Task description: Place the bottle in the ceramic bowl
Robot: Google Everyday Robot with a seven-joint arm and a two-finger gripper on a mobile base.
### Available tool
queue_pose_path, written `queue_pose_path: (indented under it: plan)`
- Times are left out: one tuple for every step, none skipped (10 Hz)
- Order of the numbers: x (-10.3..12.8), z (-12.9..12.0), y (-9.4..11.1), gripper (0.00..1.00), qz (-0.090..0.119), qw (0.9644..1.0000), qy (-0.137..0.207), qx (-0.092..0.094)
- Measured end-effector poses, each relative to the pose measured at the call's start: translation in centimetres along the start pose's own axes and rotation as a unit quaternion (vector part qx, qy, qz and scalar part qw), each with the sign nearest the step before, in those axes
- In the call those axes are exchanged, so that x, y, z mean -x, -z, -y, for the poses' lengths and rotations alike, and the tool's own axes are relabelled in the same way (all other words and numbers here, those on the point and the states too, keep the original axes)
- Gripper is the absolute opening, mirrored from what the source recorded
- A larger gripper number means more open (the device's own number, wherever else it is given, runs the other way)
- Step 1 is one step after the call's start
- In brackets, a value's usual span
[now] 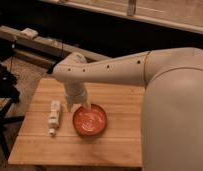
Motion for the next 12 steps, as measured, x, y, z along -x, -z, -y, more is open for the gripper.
queue_pose_path:
  plan:
    - [0.0, 0.0, 0.0, 0.65, 0.0, 1.0, 0.0, 0.0]
    - [0.0, 0.0, 0.0, 0.65, 0.0, 1.0, 0.0, 0.0]
    - [0.0, 0.0, 0.0, 0.65, 0.0, 1.0, 0.0, 0.0]
    - [0.0, 0.0, 0.0, 0.65, 0.0, 1.0, 0.0, 0.0]
    - [0.0, 0.0, 0.0, 0.65, 0.0, 1.0, 0.0, 0.0]
    - [0.0, 0.0, 0.0, 0.65, 0.0, 1.0, 0.0, 0.0]
    - [0.0, 0.0, 0.0, 0.65, 0.0, 1.0, 0.0, 0.0]
    - [0.0, 0.0, 0.0, 0.65, 0.0, 1.0, 0.0, 0.0]
    - [0.0, -0.01, 0.02, 0.65, 0.0, 1.0, 0.0, 0.0]
    - [0.02, 0.01, 0.08, 0.65, 0.001, 1.0, 0.0, -0.001]
    - [0.02, 0.07, 0.08, 0.65, 0.001, 1.0, 0.0, -0.002]
    - [0.01, -0.28, 0.0, 0.65, 0.001, 0.9999, 0.007, -0.007]
